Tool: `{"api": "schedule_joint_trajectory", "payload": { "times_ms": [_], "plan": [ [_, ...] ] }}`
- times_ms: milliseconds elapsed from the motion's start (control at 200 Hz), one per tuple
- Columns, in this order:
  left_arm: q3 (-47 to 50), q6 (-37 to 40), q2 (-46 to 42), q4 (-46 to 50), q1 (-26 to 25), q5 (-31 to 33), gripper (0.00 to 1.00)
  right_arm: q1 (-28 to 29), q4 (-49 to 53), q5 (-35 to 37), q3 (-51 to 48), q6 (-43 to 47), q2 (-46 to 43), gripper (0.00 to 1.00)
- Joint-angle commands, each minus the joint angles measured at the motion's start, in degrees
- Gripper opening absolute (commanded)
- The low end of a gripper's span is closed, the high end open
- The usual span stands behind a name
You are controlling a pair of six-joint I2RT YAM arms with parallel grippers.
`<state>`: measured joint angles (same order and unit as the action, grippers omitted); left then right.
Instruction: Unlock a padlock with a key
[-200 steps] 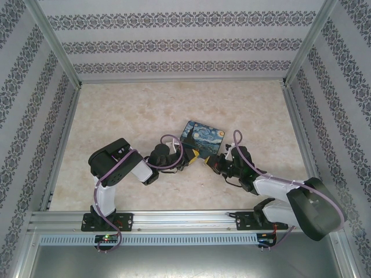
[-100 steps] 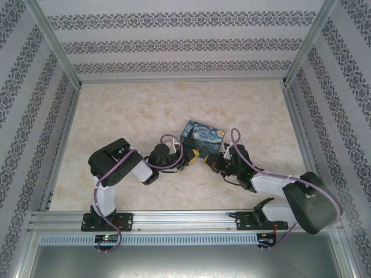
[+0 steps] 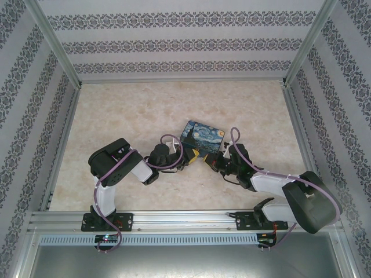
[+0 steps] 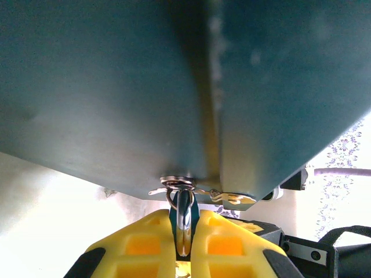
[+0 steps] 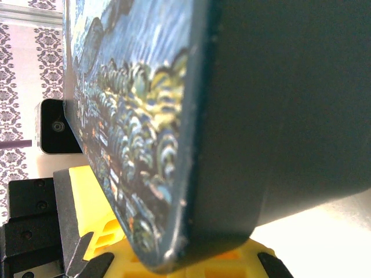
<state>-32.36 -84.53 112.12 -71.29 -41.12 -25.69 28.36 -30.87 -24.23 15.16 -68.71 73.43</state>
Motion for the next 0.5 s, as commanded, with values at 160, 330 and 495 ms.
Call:
{"api": "schedule_joint_trajectory", "payload": {
  "times_ms": [160,330,495],
  "plan": [
    [0.8,0.6,-0.8,-4.1,0.6,-0.9,0.00,-0.2,-0.6,0.6,1.2,0.3,-1.5,0.00],
    [1.0,0.7,-0.8,-4.2,0.5,-0.9,0.00,-0.2,-0.6,0.5,1.4,0.4,-1.5,0.00],
    [1.0,0.2,-0.8,-4.6,0.5,-0.8,0.00,-0.2,-0.9,0.2,2.1,0.4,-0.8,0.00]
  ]
}}
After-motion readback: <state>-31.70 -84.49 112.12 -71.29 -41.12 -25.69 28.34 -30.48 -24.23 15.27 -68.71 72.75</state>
